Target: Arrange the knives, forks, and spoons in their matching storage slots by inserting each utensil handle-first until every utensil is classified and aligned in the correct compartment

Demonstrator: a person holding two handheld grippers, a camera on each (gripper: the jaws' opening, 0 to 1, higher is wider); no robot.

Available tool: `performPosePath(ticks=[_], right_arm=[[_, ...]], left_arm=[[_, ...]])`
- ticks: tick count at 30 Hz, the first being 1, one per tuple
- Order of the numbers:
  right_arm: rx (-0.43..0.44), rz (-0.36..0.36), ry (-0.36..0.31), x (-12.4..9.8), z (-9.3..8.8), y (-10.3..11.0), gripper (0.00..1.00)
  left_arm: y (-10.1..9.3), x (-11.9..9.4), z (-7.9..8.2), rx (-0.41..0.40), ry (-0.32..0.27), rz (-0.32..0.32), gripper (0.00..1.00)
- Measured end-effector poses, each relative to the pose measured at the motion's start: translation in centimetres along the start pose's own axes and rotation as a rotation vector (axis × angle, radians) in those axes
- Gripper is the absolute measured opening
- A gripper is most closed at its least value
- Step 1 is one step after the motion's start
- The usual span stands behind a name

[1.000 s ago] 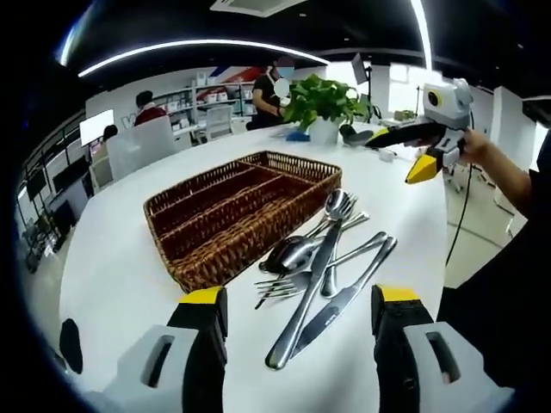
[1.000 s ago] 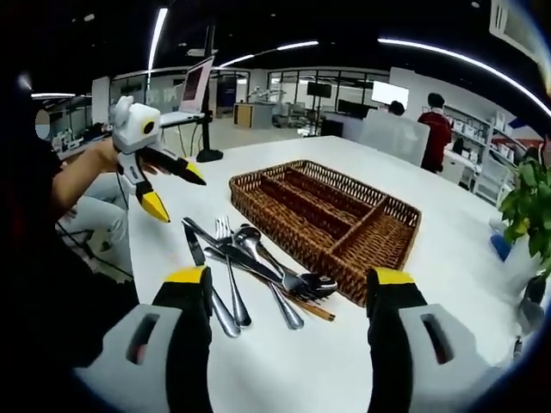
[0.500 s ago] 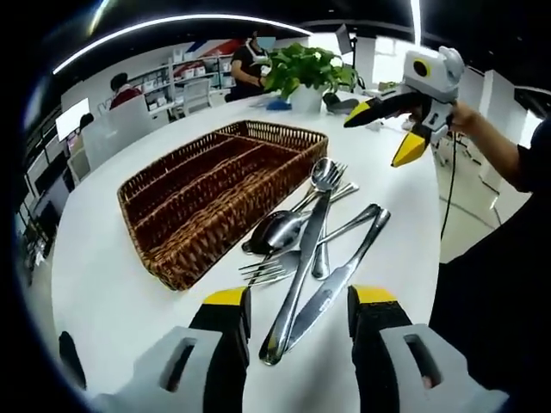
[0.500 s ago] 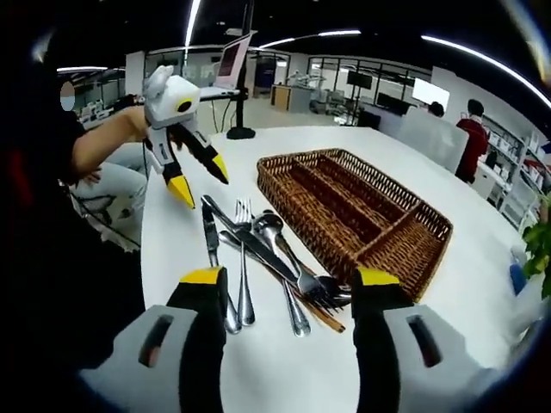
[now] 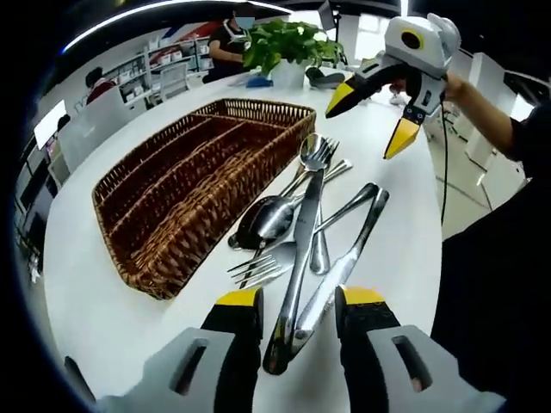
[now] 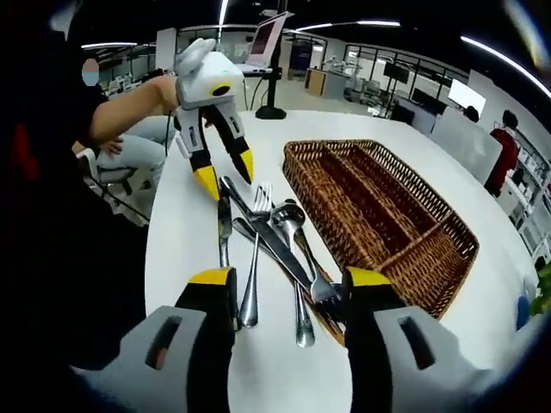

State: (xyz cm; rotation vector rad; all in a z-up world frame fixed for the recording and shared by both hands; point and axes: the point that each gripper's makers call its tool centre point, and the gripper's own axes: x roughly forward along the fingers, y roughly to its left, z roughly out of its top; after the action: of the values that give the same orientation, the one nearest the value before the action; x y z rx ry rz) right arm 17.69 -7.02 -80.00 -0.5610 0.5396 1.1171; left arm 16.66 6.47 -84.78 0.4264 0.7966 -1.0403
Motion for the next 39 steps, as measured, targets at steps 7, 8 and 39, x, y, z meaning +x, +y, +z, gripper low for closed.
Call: performPosePath(ticks=[7, 8, 39], right_arm=[[-0.015, 0.066, 0.037, 1.2, -0.5, 0.2, 0.43], [-0.02, 0.061, 0.048, 1.3, -0.7, 0.0, 0.43], [-0.158, 0.245, 0.232, 6.1, -2.9, 0.4, 0.21]], left_arm=[[-0.3, 0.9, -0.5, 0.015, 0.067, -0.038, 0.27], [-0.4, 0.9, -0.6, 0.014, 0.075, -0.043, 0.27], [-0.1, 2.3, -0.9, 0.04, 0.108, -0.085, 0.14]])
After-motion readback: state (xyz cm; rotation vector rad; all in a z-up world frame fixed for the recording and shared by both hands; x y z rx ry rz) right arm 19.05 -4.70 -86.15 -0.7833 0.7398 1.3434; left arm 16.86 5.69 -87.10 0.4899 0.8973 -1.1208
